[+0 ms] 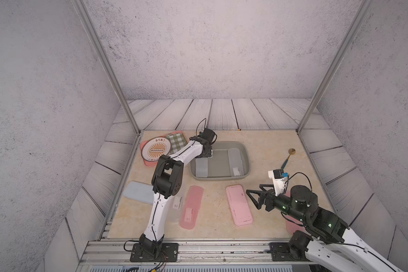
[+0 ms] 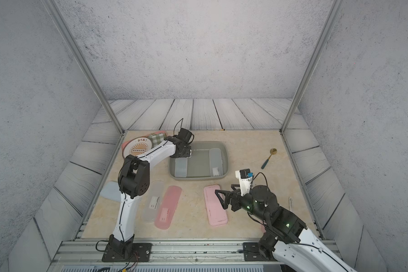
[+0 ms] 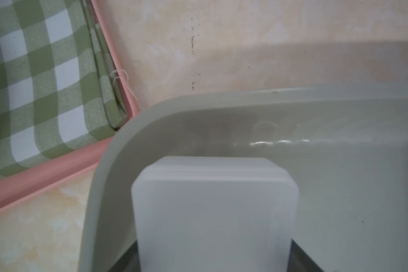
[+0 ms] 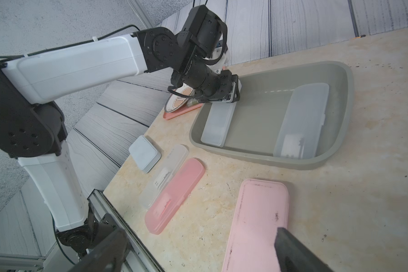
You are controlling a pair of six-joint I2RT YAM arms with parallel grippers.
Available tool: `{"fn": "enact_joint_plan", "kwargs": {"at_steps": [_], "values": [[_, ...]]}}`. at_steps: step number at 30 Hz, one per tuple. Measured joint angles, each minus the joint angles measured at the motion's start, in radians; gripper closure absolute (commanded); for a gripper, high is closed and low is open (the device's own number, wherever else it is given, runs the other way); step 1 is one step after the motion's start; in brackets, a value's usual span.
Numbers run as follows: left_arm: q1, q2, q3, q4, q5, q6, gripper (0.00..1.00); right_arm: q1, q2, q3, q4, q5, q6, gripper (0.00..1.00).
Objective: Put the pencil case into the storage box
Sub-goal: Place the pencil case at the storage box, then pick up the pencil case from the center of the board.
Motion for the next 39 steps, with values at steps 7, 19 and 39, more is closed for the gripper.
{"fn": "enact_joint_plan", "kwargs": {"at_steps": [7,19,39], "values": [[0.008,0.005,-0.002,0.013,-0.003,-0.002,0.0,0.0,0.005,0.0,0.005,0.0,0.0,0.01],[0.01,-0.254,-0.157,-0.008,0.046,0.031,0.0,0.0,0.005,-0.01,0.015,0.022,0.019,0.01],[0.029,-1.023,-0.838,-0.295,0.297,0.219,0.14,0.0,0.012,-0.116,0.187,0.138,0.101,0.01]]}}
